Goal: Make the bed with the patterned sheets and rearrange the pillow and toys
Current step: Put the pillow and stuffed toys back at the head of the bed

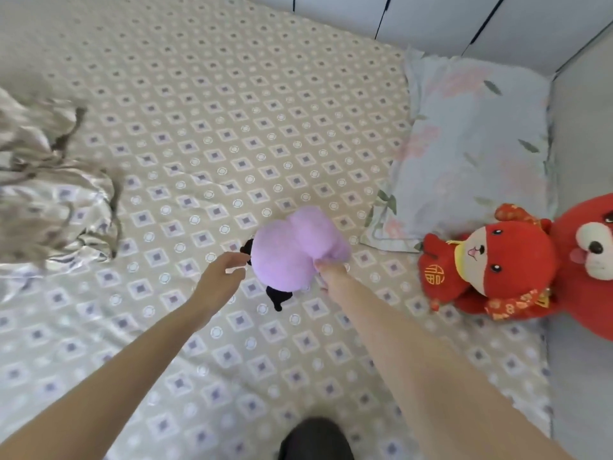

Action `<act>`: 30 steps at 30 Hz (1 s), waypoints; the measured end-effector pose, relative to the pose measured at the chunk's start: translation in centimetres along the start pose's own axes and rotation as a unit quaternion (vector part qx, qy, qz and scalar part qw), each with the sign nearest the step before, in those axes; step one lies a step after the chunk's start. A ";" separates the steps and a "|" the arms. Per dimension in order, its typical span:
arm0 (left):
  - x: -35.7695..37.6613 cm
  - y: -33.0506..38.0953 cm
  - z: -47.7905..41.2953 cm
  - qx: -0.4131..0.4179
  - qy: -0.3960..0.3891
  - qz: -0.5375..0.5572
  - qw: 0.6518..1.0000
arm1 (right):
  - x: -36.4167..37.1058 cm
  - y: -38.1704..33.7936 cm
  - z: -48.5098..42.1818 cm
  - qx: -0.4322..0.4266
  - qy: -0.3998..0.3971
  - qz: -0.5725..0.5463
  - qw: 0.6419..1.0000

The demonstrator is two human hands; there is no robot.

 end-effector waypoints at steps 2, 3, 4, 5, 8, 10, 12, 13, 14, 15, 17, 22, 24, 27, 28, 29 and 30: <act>-0.1 0.0 0.1 -0.002 -0.004 -0.003 1.000 | 0.3 -0.1 0.4 -0.032 0.004 0.024 0.999; -0.2 0.1 0.1 -0.003 -0.003 -0.004 1.000 | 0.4 -0.3 0.7 -0.058 0.008 0.041 0.997; -0.4 0.2 0.1 -0.002 -0.001 -0.005 1.000 | 0.5 -0.8 1.2 -0.085 0.011 0.050 0.995; -0.5 0.3 0.1 -0.003 0.001 -0.005 1.000 | 0.6 -1.2 1.5 -0.100 0.011 0.043 0.994; -0.7 1.0 0.0 -0.026 0.007 0.007 1.000 | 0.2 -2.8 3.1 -0.086 0.000 -0.026 0.996; -0.5 1.6 0.3 -0.065 0.007 0.040 0.997 | -1.0 -3.7 4.2 -0.078 -0.007 -0.056 0.995; -0.1 2.1 0.8 -0.104 -0.005 0.078 0.991 | -2.7 -4.3 5.4 -0.071 -0.039 -0.103 0.991; 0.1 2.6 1.1 -0.119 -0.017 0.093 0.988 | -3.5 -4.6 6.0 -0.070 -0.058 -0.121 0.988; 0.4 3.1 1.4 -0.134 -0.033 0.116 0.984 | -4.4 -4.9 6.6 -0.070 -0.074 -0.132 0.986; 0.7 3.8 1.7 -0.147 -0.051 0.148 0.977 | -5.3 -5.2 7.1 -0.073 -0.083 -0.140 0.984; 1.2 5.8 2.1 -0.152 -0.092 0.212 0.961 | -7.2 -5.9 8.2 -0.086 -0.087 -0.160 0.980; 2.8 12.2 3.1 -0.122 -0.183 0.255 0.942 | -11.4 -7.4 12.2 -0.160 -0.128 -0.131 0.970; 3.1 13.4 3.9 -0.119 -0.188 0.250 0.942 | -12.8 -7.4 13.9 -0.173 -0.147 -0.138 0.964; 3.8 14.4 5.2 -0.142 -0.226 0.328 0.906 | -14.3 -7.1 16.2 -0.171 -0.194 -0.155 0.953; 3.9 14.8 5.8 -0.142 -0.248 0.336 0.897 | -14.7 -6.8 17.0 -0.166 -0.211 -0.151 0.951; 3.9 15.2 6.3 -0.137 -0.259 0.327 0.899 | -14.9 -6.6 17.6 -0.160 -0.220 -0.138 0.952; 3.6 15.7 6.6 -0.130 -0.259 0.309 0.906 | -15.1 -6.3 18.2 -0.157 -0.214 -0.111 0.958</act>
Point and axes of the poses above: each hand's wrist, its own z-axis away from the middle knuckle, its own x-axis out of the palm, y = z × x, the point moved 5 cm from there along -z, towards the middle knuckle, and after that the axes turned 3 degrees about y, right-handed, at the moved point
